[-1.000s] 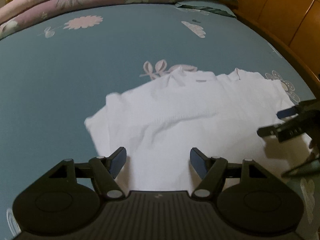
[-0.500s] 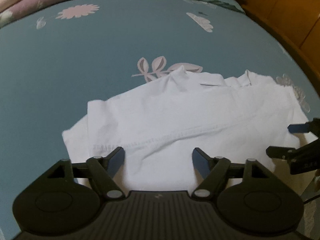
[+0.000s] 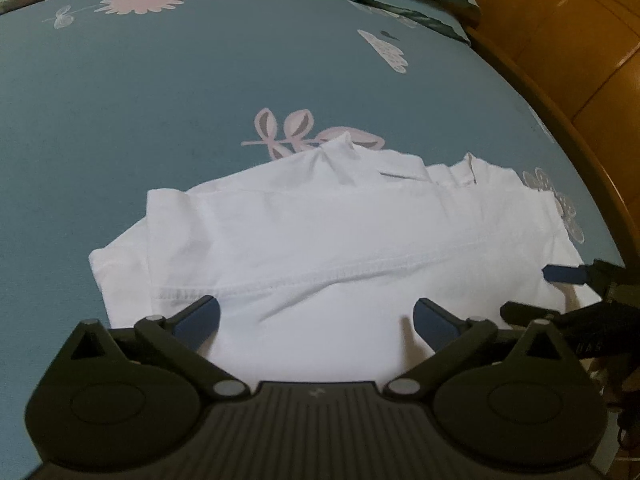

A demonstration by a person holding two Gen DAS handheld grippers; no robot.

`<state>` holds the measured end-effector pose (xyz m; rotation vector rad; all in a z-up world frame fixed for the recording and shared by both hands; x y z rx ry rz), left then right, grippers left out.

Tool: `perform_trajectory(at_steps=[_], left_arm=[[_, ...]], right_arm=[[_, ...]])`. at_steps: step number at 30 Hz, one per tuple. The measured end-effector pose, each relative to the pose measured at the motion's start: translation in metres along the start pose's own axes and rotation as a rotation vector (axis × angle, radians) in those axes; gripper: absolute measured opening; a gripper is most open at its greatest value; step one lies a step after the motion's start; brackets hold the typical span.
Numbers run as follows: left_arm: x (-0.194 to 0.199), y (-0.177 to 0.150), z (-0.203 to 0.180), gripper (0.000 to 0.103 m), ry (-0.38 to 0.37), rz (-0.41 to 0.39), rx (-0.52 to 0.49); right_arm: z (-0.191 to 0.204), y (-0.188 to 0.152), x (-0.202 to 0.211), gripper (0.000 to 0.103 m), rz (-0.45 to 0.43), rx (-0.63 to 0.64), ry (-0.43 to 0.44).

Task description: Fold clothes

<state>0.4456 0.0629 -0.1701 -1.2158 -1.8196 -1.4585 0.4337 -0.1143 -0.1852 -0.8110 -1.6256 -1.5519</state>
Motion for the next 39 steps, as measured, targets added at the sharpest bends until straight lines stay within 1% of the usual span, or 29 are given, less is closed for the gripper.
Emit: perform_trajectory(at_steps=[4,5,7,9,10,12,16,19,20,23,26,28,31,32,34,37,39], left_arm=[[-0.004,0.001,-0.008,0.102,0.030,0.048,-0.079],[-0.003,0.002,-0.009,0.102,0.040,0.053,-0.080],[0.003,0.007,-0.011,0.102,0.054,0.034,-0.065],[0.013,0.016,-0.014,0.102,0.053,-0.019,-0.048],[0.018,0.020,-0.015,0.102,0.053,-0.046,-0.039],[0.019,0.028,-0.017,0.102,0.042,-0.064,-0.028],[0.000,0.035,-0.017,0.102,0.076,-0.033,-0.029],[-0.014,0.031,-0.008,0.102,0.110,-0.008,0.008],[-0.017,0.030,-0.006,0.102,0.118,-0.009,0.010],[-0.020,0.029,-0.008,0.102,0.144,-0.010,-0.024],[-0.020,0.031,-0.011,0.102,0.170,0.007,-0.040],[-0.015,0.034,-0.014,0.101,0.171,0.002,-0.033],[-0.007,0.037,-0.016,0.102,0.170,-0.027,-0.021],[-0.007,0.035,-0.014,0.102,0.176,-0.022,-0.007],[-0.016,0.030,-0.005,0.102,0.200,0.012,0.037],[-0.016,0.028,-0.001,0.102,0.209,-0.004,0.058],[-0.011,0.031,-0.003,0.102,0.209,-0.006,0.074]], right_arm=[[-0.001,-0.001,0.001,0.103,-0.014,0.015,0.013],[-0.001,0.000,0.001,0.103,-0.009,0.019,0.017],[-0.002,0.004,0.002,0.103,0.011,0.029,0.024],[-0.003,0.011,0.005,0.103,0.036,0.040,0.032],[-0.008,0.015,0.006,0.103,0.028,0.033,0.032],[-0.020,0.022,0.004,0.103,0.008,0.014,0.027],[-0.043,0.037,0.002,0.103,-0.033,-0.023,0.017],[-0.060,0.048,0.000,0.103,-0.064,-0.051,0.010],[-0.066,0.049,-0.007,0.103,-0.059,-0.066,0.010],[-0.076,0.049,-0.024,0.103,-0.063,-0.070,-0.007],[-0.081,0.053,-0.028,0.103,-0.074,-0.054,0.001],[-0.083,0.058,-0.024,0.103,-0.069,-0.054,0.008],[-0.087,0.065,-0.008,0.103,-0.120,-0.057,0.026],[-0.088,0.066,-0.005,0.103,-0.127,-0.055,0.038],[-0.088,0.067,-0.013,0.103,-0.109,-0.042,0.048],[-0.092,0.069,-0.040,0.103,-0.056,-0.040,0.064],[-0.093,0.073,-0.042,0.103,-0.069,-0.026,0.057]])
Point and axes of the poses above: each gripper's, at about its wrist camera, not at the fingertips, and x roughly against the way its jaws point, z to its left, y to its top, the point moved 5 cm from there along -x, roughly the way its jaws point, and after that the axes turned 1 degree about z, right-handed, at the moved point
